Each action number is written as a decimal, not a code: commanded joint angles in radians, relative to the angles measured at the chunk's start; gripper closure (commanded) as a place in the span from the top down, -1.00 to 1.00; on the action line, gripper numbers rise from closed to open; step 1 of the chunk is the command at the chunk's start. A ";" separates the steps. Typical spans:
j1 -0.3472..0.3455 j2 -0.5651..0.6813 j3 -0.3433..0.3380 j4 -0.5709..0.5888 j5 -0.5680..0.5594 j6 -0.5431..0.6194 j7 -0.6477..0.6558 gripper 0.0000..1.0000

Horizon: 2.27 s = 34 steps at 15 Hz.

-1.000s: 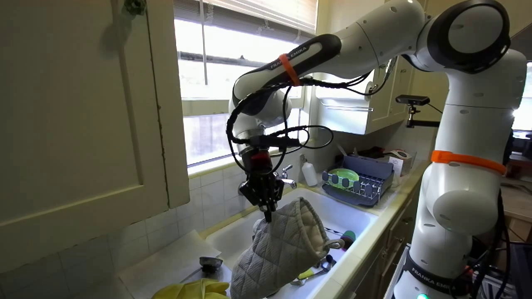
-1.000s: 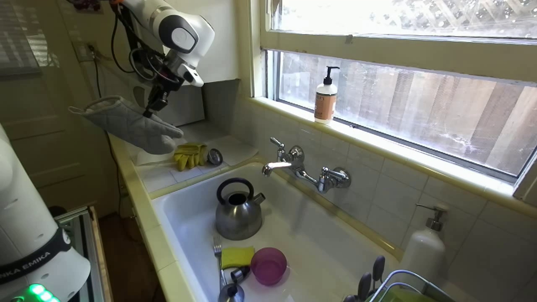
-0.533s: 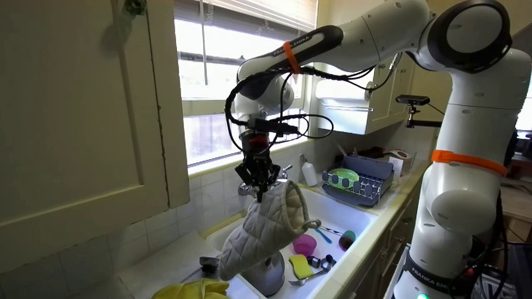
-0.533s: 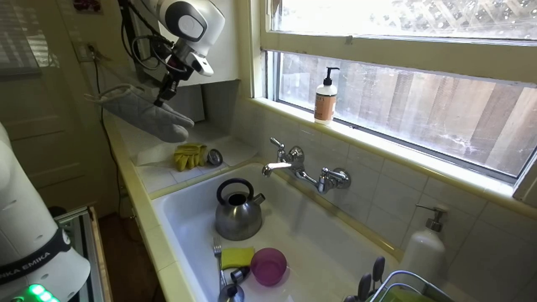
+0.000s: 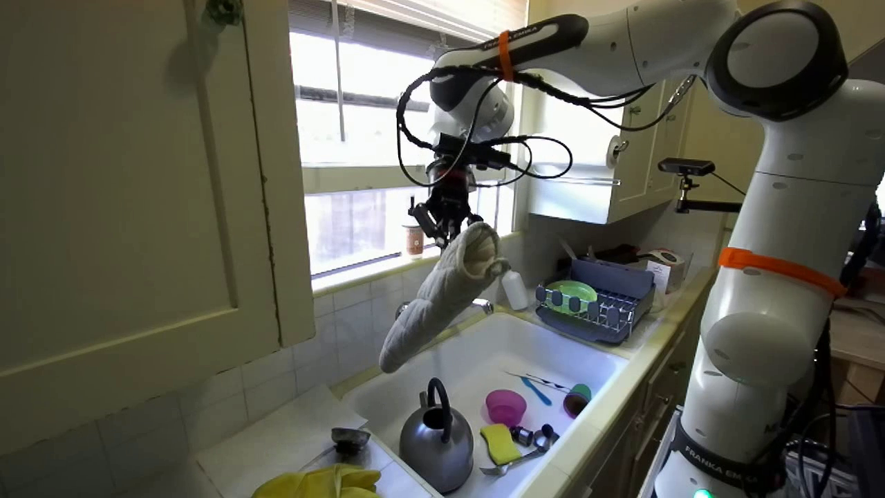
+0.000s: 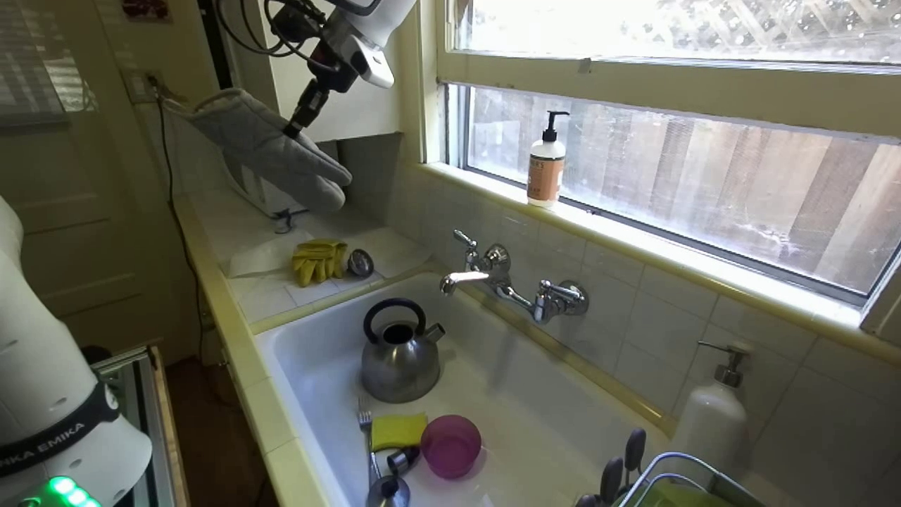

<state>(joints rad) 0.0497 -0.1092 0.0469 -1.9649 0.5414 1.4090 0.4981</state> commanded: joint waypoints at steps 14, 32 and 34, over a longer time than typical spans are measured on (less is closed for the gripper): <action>-0.026 0.002 0.006 0.215 0.136 0.136 0.322 -0.77; -0.060 0.234 -0.051 0.799 0.198 -0.015 0.576 -0.94; -0.060 0.227 -0.046 0.796 0.225 0.037 0.556 -0.94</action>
<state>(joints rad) -0.0122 0.1029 -0.0040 -1.2100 0.7136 1.3983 1.0492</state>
